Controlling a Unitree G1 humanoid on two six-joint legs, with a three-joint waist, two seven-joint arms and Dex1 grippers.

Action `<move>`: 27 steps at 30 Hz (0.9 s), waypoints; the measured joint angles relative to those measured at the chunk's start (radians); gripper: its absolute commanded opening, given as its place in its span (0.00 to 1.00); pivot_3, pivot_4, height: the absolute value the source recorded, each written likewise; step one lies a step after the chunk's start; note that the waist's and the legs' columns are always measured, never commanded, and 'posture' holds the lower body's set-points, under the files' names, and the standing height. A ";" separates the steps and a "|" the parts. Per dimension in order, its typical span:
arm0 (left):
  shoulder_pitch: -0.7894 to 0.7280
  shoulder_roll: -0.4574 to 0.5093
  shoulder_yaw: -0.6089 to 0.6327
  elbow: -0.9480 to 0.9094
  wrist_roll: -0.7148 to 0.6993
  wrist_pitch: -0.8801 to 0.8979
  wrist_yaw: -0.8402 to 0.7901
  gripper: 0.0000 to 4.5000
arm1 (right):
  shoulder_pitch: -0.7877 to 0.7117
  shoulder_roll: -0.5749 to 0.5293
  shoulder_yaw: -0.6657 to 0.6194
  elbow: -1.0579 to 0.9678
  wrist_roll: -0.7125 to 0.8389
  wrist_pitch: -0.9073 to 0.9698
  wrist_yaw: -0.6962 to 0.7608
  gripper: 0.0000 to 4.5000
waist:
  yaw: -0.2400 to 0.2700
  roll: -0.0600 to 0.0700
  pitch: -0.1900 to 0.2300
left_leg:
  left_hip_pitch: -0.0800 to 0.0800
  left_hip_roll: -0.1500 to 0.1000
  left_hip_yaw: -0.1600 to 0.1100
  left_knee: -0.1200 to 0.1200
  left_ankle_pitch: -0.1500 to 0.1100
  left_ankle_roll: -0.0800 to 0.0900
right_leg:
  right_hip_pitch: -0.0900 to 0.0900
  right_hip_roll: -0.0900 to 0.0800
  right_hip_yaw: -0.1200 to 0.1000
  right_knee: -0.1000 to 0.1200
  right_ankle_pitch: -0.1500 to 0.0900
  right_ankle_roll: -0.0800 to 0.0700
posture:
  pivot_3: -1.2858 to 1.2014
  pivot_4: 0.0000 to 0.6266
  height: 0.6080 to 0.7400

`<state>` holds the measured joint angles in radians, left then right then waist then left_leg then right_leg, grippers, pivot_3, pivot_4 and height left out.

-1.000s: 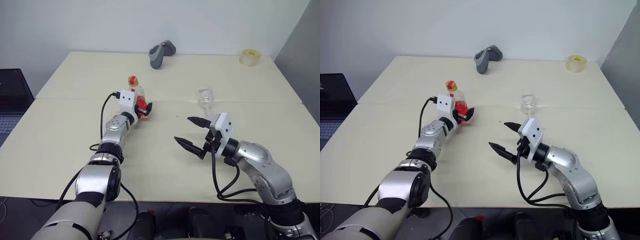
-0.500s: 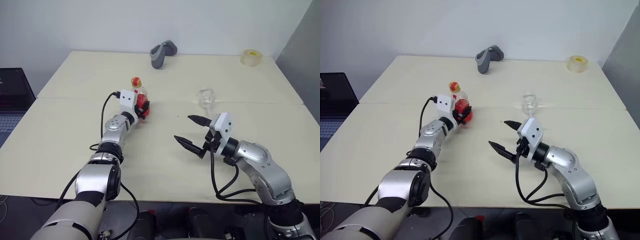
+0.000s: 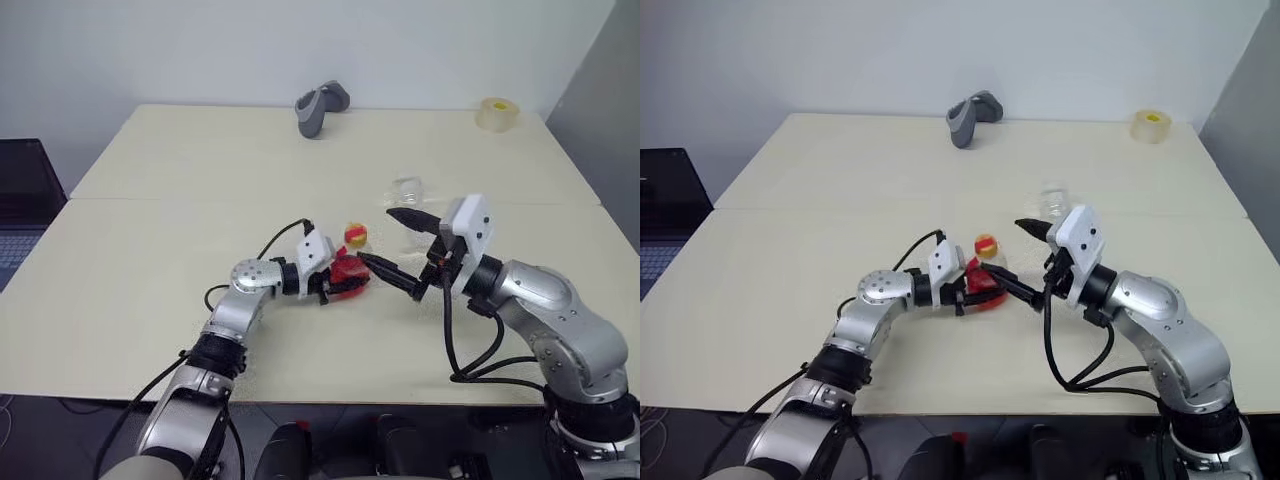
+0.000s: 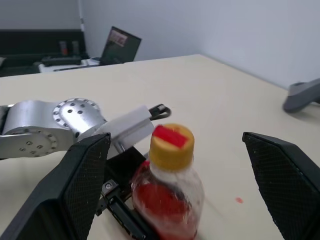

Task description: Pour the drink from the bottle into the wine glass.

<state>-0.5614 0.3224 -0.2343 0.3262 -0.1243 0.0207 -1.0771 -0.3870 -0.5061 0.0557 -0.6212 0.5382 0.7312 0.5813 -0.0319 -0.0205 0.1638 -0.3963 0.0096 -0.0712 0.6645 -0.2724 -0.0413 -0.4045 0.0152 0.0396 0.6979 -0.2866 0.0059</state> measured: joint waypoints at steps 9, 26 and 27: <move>-0.001 0.007 -0.036 -0.023 0.015 0.000 -0.016 0.42 | -0.066 0.000 0.027 0.000 0.033 0.134 -0.035 1.00 | 0.002 0.000 0.000 | -0.001 -0.001 0.000 0.000 0.000 0.000 | 0.000 -0.001 0.000 -0.001 0.000 0.000 | 0.52 0.24 1.00; -0.001 0.008 -0.038 -0.023 0.018 -0.003 -0.023 0.39 | -0.087 -0.095 0.087 0.052 -0.019 0.040 0.071 0.27 | 0.002 0.000 0.000 | -0.001 -0.001 0.001 0.000 0.000 0.000 | 0.000 -0.001 0.000 -0.001 0.000 0.000 | 0.52 0.24 1.00; -0.001 0.009 -0.038 -0.024 0.018 -0.003 -0.024 0.37 | -0.111 -0.118 0.101 0.089 -0.030 0.007 0.120 0.27 | 0.002 0.000 0.000 | -0.001 -0.001 0.001 0.000 0.000 0.000 | 0.000 -0.001 0.000 -0.001 0.000 0.000 | 0.52 0.24 1.00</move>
<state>-0.5622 0.3310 -0.2721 0.3022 -0.1066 0.0180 -1.1008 -0.4977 -0.6239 0.1563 -0.5324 0.5087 0.7379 0.7012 -0.0301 -0.0205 0.1639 -0.3968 0.0084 -0.0700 0.6647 -0.2726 -0.0409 -0.4046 0.0146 0.0397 0.6965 -0.2867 0.0061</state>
